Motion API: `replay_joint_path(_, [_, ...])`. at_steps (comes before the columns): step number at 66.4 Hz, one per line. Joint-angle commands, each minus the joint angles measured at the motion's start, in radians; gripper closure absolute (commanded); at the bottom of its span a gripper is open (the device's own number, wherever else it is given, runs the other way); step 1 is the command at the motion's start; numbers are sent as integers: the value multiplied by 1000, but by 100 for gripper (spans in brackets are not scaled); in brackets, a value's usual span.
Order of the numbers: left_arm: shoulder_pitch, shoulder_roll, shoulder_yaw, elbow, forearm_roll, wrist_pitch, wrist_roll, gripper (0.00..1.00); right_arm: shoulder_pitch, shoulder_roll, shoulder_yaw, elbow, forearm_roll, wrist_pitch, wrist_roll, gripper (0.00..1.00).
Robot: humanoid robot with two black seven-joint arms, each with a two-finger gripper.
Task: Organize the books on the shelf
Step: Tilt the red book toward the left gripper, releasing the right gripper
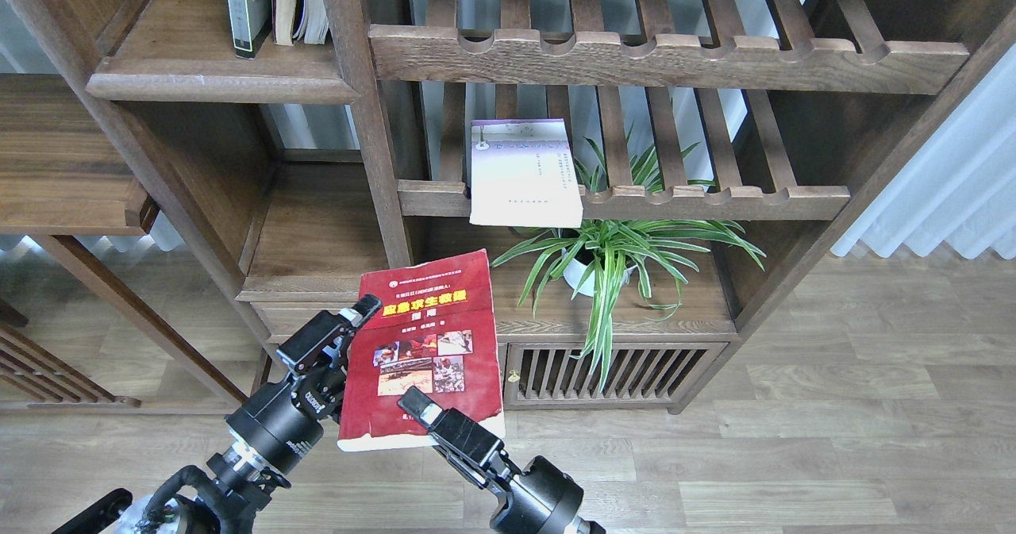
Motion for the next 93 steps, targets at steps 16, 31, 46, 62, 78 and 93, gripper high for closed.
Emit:
replay_joint_path(16, [-2, -1, 15, 1, 0, 0, 1, 81, -4, 0, -11, 0, -1, 0, -7, 97])
replay_joint_path(31, [9, 16, 54, 3, 2, 0, 3, 93, -9, 0, -8, -2, -5, 0, -8, 97])
replay_joint_path(46, [15, 59, 54, 1, 3, 0, 4, 95, -7, 0, 6, -18, -6, 0, -8, 97])
replay_joint_path(62, [32, 137, 49, 1, 5, 0, 4, 95, 2, 0, 83, -64, 6, 0, -7, 97])
replay_joint_path(78, [33, 138, 41, 3, 15, 0, 7, 95, 4, 0, 87, -78, 6, 0, -7, 95])
replay_joint_path(93, [35, 141, -20, 1, 20, 0, 7, 95, -2, 0, 84, -80, -23, 0, -13, 27])
